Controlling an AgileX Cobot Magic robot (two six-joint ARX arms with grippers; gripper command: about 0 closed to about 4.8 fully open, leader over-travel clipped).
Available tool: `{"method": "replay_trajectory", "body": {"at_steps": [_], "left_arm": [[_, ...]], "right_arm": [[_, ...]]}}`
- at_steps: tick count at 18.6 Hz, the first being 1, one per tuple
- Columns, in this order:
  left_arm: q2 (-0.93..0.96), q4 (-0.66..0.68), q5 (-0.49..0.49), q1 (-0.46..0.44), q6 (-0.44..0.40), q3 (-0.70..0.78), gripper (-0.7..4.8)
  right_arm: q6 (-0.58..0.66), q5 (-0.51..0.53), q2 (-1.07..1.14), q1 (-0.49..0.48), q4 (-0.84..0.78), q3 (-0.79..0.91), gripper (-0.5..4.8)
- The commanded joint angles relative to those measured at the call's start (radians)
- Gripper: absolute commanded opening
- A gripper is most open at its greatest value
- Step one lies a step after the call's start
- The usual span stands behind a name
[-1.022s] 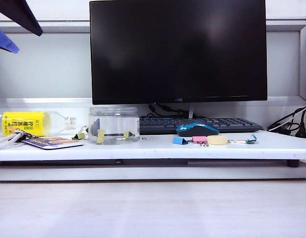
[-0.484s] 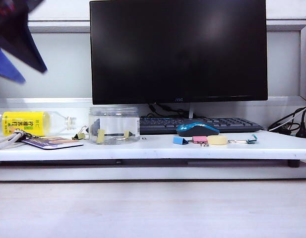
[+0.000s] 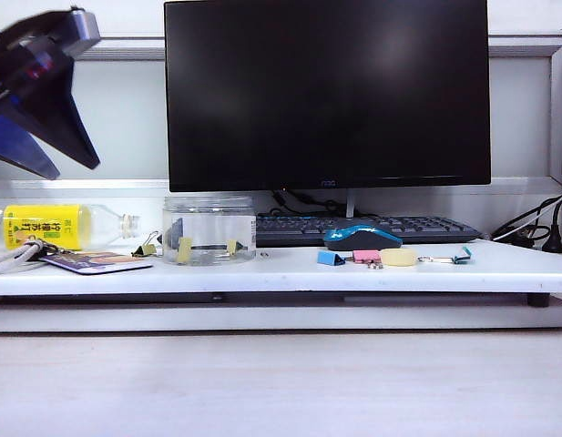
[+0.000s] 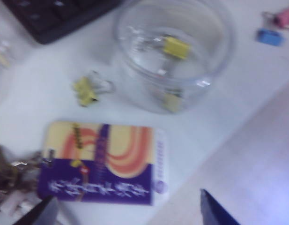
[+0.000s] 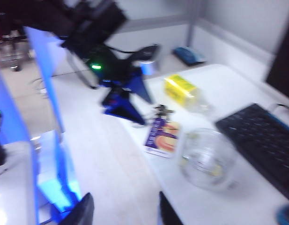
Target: Pick up the clips with the largest number of clips of the same color on the table and place them in a round transparent plastic box.
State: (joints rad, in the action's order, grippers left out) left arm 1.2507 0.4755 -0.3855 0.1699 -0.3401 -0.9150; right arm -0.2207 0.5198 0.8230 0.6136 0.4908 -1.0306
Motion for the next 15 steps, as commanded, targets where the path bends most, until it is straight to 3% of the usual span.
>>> {"method": "replay_trajectory", "body": {"at_steps": [1,2,6,15], "left_arm": [[0.029,-0.043,0.008,0.004,0.002,-0.001,4.03],[0.05,-0.06,0.012,0.014,0.003,-0.001,4.04],[0.089,-0.106,0.106,0.048,-0.003,-0.001,4.03],[0.172,-0.261,0.211,0.11,0.018,-0.001,4.03]], "right_arm": [[0.008,-0.098,0.084,0.115,-0.087,-0.004,1.8],[0.005,-0.177,0.158,0.214,-0.142,-0.005,1.8],[0.004,-0.298,0.306,0.354,-0.269,-0.006,1.8],[0.007,-0.485,0.344,0.423,-0.297,-0.01,1.81]]}}
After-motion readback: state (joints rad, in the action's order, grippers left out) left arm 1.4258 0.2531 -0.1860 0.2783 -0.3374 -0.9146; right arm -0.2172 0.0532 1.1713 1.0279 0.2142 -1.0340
